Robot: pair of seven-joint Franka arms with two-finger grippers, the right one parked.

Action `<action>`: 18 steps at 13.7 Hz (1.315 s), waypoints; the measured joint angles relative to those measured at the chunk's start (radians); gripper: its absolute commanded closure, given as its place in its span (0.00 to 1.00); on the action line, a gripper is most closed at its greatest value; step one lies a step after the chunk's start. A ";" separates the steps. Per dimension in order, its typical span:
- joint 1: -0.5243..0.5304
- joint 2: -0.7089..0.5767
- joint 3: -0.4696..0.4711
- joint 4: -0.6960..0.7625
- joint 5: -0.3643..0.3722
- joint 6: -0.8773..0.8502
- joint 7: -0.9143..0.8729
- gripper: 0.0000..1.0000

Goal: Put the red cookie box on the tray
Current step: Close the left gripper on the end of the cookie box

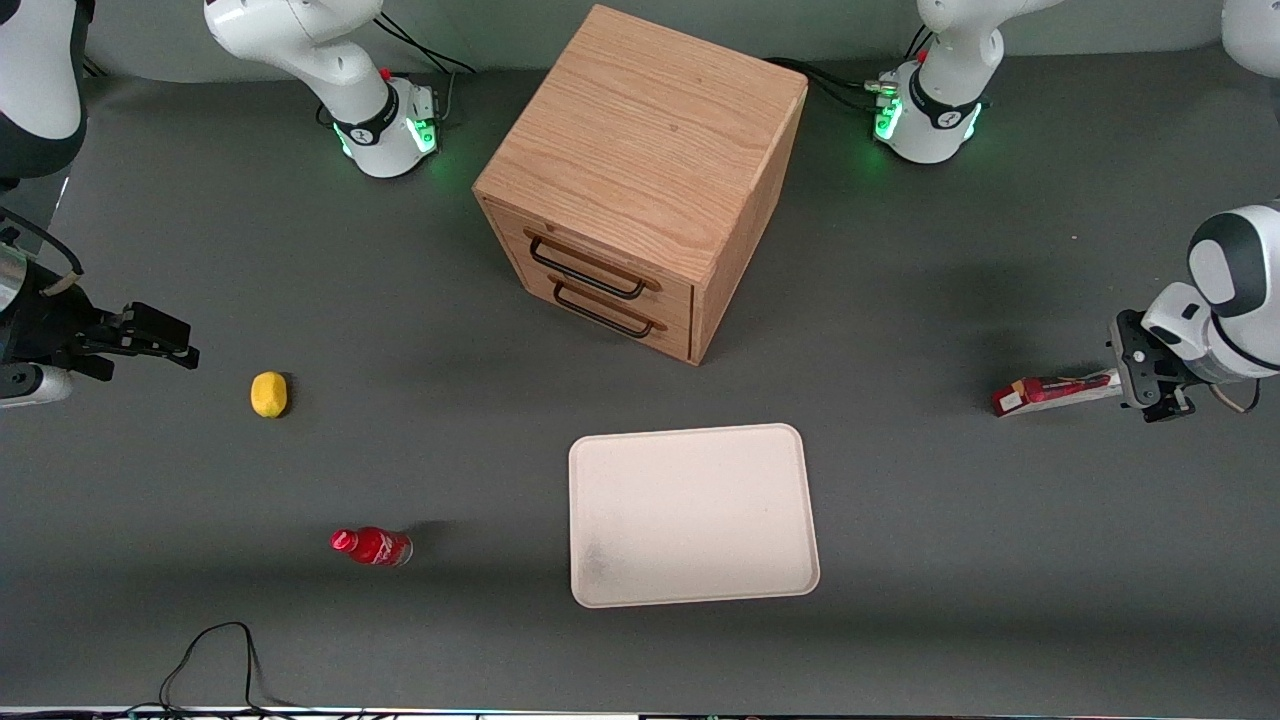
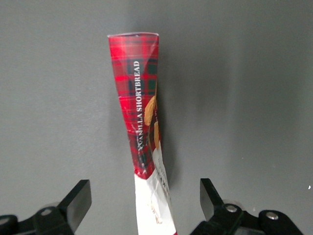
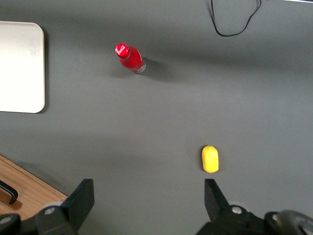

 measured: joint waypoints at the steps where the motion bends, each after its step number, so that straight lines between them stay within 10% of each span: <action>1: 0.000 0.005 0.000 -0.004 0.000 0.005 0.000 0.01; 15: 0.001 0.051 -0.002 -0.072 -0.039 0.105 0.040 0.04; 18: 0.002 0.064 -0.002 -0.072 -0.055 0.120 0.076 0.25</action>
